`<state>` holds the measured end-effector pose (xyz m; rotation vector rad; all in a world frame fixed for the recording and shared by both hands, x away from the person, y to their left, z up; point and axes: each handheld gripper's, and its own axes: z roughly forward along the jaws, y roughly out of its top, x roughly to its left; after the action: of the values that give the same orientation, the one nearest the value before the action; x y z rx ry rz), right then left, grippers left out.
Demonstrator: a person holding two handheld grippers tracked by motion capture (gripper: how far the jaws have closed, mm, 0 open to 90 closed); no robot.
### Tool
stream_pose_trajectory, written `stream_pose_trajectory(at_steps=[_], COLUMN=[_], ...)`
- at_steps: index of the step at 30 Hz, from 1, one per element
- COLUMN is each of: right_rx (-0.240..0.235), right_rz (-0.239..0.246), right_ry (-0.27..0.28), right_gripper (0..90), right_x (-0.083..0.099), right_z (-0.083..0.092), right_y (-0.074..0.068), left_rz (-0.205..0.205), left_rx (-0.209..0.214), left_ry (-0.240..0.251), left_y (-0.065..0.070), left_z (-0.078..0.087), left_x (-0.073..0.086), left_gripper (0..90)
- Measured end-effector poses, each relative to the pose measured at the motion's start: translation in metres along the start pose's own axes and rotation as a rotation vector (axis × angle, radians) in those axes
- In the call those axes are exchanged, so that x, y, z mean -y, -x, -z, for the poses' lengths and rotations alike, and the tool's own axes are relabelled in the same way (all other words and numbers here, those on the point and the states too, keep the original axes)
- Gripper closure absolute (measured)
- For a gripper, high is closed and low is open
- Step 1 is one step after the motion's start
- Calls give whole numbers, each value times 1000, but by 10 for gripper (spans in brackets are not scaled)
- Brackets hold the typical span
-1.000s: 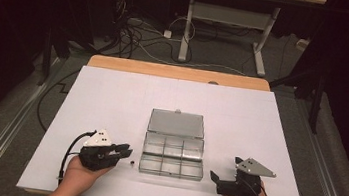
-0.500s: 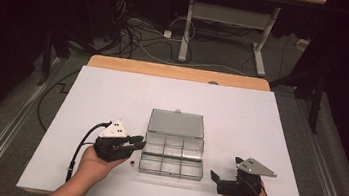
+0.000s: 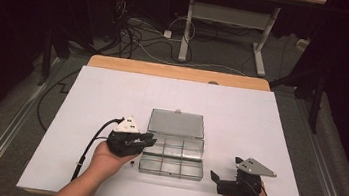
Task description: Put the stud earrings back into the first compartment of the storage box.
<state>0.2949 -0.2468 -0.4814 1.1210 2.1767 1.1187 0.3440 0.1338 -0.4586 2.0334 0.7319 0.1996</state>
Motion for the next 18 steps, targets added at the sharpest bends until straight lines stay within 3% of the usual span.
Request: stream_pose_trajectory(at_steps=[18], right_rx=[-3], right_rz=[-2], right_ry=[-3], right_gripper=[2], right_x=[0], right_z=[0], right_y=[0], left_rz=[19], left_rx=[-3], left_ry=[-14], left_y=[-3], left_z=[-15], left_x=[-3], left_gripper=[715])
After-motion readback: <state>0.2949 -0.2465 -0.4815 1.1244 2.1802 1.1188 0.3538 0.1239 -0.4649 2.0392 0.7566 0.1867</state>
